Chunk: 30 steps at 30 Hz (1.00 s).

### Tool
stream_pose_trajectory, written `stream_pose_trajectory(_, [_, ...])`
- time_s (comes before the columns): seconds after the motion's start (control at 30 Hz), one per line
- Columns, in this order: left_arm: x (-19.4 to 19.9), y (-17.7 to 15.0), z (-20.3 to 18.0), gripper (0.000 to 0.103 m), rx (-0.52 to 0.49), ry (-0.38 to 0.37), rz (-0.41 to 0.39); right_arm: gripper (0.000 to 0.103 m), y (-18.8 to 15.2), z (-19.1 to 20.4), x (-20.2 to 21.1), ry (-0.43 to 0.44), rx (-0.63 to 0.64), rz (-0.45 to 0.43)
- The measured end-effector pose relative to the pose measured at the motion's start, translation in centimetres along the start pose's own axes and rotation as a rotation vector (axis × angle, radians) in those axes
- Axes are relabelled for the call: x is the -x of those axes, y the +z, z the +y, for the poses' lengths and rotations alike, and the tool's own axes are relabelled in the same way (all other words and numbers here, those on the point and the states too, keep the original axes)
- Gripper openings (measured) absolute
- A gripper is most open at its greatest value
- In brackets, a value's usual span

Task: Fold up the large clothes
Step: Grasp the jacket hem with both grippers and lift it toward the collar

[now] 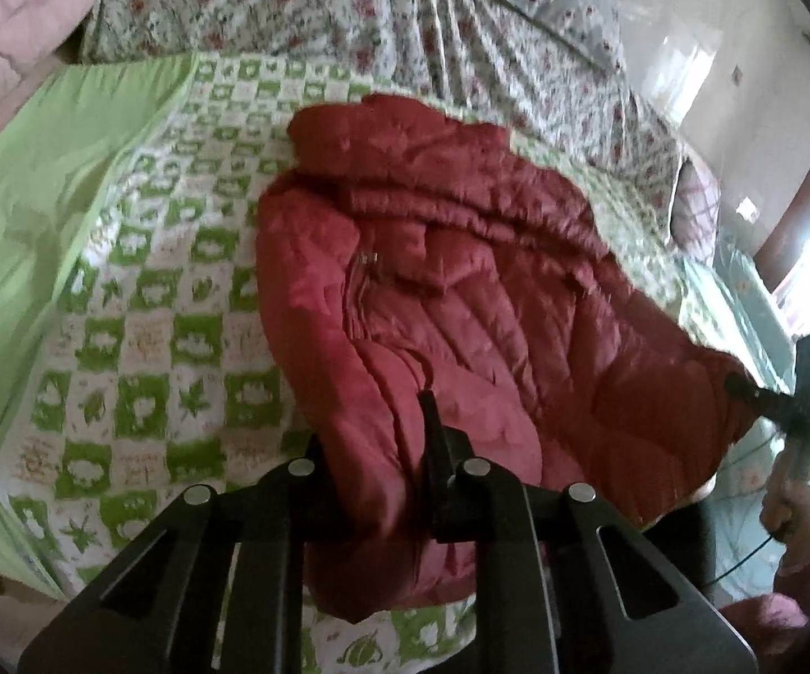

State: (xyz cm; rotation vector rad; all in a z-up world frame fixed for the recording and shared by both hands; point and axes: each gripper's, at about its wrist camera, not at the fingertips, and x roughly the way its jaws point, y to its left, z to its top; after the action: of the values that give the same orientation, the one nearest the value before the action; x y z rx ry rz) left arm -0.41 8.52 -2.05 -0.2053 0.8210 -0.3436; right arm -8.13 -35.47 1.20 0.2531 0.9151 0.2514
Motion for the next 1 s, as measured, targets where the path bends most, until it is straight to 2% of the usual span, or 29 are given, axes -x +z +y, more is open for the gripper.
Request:
stream_pose_trajectory(0.2, [0.7,1.9,-0.2,0.015,0.017,-0.007,-0.067,0.028,1.4,0.1,0.3,0.017,0.01,-0.049])
stream_pose_trajectory(0.67, [0.9,6.0,-0.8,0.015,-0.003,0.005,-0.134,0.028,5.7,0.6,0.1,0.03,0.063,-0.128])
stream_pose_trajectory(1.0, [0.0,11.6,-1.9,0.015,-0.03,0.029,-0.193,0.028,10.8,0.3,-0.9,0.024,0.076,-0.182])
